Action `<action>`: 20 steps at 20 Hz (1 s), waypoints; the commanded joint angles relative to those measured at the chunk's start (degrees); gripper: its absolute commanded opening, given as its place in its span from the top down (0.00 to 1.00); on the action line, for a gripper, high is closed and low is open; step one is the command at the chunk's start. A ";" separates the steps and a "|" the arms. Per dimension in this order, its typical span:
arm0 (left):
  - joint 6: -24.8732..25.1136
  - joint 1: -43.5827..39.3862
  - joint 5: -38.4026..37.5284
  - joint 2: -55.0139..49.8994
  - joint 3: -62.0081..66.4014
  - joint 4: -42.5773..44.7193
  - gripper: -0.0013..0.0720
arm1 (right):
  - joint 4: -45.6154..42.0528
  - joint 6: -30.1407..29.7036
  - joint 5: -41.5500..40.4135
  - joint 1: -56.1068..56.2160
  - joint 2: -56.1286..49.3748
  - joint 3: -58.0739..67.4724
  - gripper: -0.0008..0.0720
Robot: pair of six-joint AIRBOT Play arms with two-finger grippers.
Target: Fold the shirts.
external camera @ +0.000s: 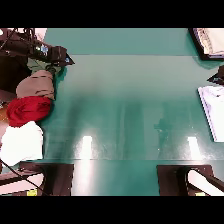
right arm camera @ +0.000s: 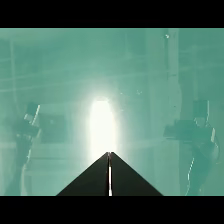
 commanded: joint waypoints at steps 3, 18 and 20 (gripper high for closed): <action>-0.02 0.00 0.02 0.00 0.00 0.02 0.95 | 0.09 0.02 0.09 0.09 0.02 0.07 0.96; -0.59 0.24 15.43 -0.20 0.00 15.17 0.00 | 0.13 0.02 -0.46 0.09 0.00 0.07 0.96; -7.82 1.64 22.73 -1.73 0.00 29.14 0.00 | 0.15 0.02 -0.42 0.09 0.00 0.07 0.96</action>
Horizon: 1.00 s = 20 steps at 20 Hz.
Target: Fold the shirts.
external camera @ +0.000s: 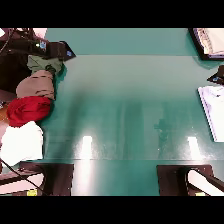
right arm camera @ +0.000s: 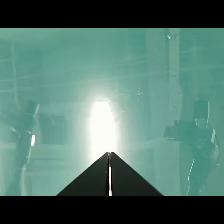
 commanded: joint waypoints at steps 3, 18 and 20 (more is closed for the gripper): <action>-7.80 7.06 14.82 -7.04 0.04 18.86 0.00 | 0.02 0.02 -0.26 0.07 0.00 0.07 0.96; -7.65 14.67 29.07 -30.75 2.58 17.94 0.30 | 0.46 0.11 -0.42 0.07 0.00 0.07 0.96; -7.61 14.67 27.93 -30.73 4.15 16.72 0.94 | 0.46 0.09 -0.63 0.07 0.00 0.07 0.96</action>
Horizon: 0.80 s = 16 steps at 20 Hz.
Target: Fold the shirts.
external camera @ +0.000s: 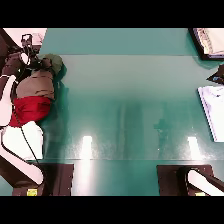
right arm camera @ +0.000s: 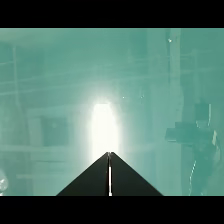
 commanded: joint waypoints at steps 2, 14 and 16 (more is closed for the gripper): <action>0.04 0.13 -5.75 -0.70 6.01 -1.97 0.95 | 0.09 0.04 -0.13 0.04 0.00 0.07 0.96; 34.47 -13.33 -31.76 29.66 21.31 -51.04 0.95 | 1.55 0.02 -7.15 0.04 0.04 14.51 0.96; 34.45 -19.15 -32.50 32.26 21.31 -50.45 0.95 | 1.55 0.00 -6.93 0.04 0.04 17.05 0.96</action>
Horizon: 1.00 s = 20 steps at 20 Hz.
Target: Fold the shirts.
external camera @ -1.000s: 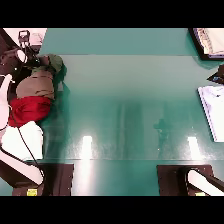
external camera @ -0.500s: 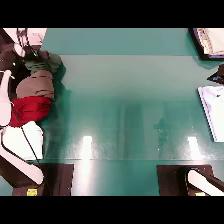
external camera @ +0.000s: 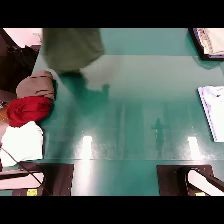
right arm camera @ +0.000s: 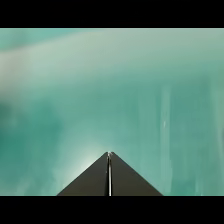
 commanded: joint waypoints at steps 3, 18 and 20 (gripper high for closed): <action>2.64 -14.51 -3.63 6.29 -2.36 -2.82 0.95 | 0.04 -0.04 -0.28 0.04 0.04 6.14 0.96; -17.55 -5.18 -14.97 0.76 -23.96 12.39 0.10 | -0.15 -0.13 2.67 0.04 -0.44 6.25 0.96; -17.88 -3.32 -12.87 4.11 -32.85 12.46 0.10 | -0.15 -0.13 2.80 0.04 -0.42 6.25 0.96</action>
